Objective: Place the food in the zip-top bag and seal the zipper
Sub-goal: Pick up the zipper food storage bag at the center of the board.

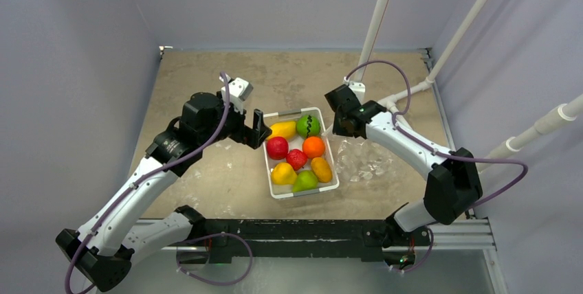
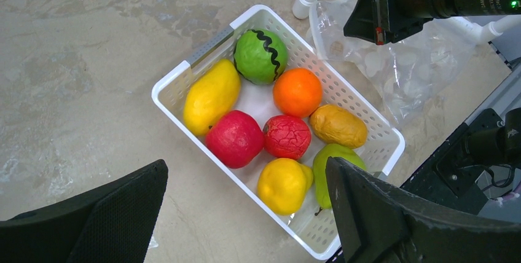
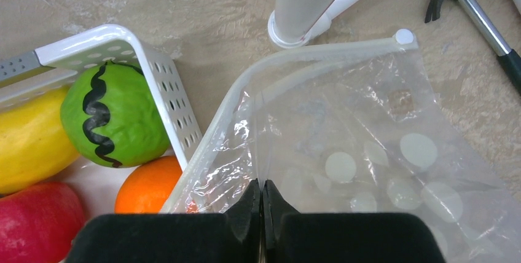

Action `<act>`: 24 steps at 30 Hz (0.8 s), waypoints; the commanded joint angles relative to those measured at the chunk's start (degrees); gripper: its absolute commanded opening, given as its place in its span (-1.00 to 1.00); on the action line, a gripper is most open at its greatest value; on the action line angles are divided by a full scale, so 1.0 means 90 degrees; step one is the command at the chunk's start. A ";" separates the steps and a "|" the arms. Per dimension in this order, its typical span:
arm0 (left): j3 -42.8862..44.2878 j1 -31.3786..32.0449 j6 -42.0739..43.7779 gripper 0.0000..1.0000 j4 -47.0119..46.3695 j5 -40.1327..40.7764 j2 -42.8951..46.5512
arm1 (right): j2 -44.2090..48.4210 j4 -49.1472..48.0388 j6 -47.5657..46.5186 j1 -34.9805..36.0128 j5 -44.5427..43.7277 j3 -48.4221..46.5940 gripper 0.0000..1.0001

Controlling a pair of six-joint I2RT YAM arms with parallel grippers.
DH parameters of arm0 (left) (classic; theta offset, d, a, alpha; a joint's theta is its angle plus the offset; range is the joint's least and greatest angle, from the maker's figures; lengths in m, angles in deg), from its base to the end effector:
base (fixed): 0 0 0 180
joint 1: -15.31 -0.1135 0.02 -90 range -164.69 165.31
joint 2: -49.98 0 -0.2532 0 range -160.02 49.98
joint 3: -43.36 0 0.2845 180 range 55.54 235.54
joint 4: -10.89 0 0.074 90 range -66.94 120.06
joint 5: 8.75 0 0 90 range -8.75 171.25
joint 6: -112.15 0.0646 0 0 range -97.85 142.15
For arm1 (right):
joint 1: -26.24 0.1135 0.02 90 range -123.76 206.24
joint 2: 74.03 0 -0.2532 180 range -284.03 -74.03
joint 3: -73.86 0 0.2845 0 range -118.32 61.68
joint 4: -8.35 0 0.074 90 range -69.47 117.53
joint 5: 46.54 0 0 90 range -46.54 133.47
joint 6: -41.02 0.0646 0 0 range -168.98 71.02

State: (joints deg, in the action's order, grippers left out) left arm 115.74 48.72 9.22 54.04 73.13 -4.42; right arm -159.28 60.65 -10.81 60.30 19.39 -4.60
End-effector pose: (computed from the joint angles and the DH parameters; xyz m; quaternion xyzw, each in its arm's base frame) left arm 0.2187 -0.1552 0.3485 0.1870 0.8219 -0.2653 0.4681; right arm 0.3046 0.1741 0.2181 0.0893 0.9401 -0.0087 0.3290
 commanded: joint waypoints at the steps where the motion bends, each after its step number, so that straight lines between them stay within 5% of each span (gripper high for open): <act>1: 0.0096 0.0023 -0.0055 0.99 -0.0029 0.0067 0.0055 | -0.0005 0.0183 0.0200 0.0024 -0.0187 -0.0209 -1.00; 24: 0.0867 0.0028 -0.0770 0.98 0.0144 0.1438 -0.0674 | 0.2088 -0.0632 -0.0917 0.0170 0.0609 -0.0506 -1.00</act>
State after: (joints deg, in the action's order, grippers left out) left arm 119.42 48.76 5.05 55.73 81.04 -9.97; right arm -143.28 59.03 -14.46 61.48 21.60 -5.35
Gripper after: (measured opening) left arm 0.993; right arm 0.007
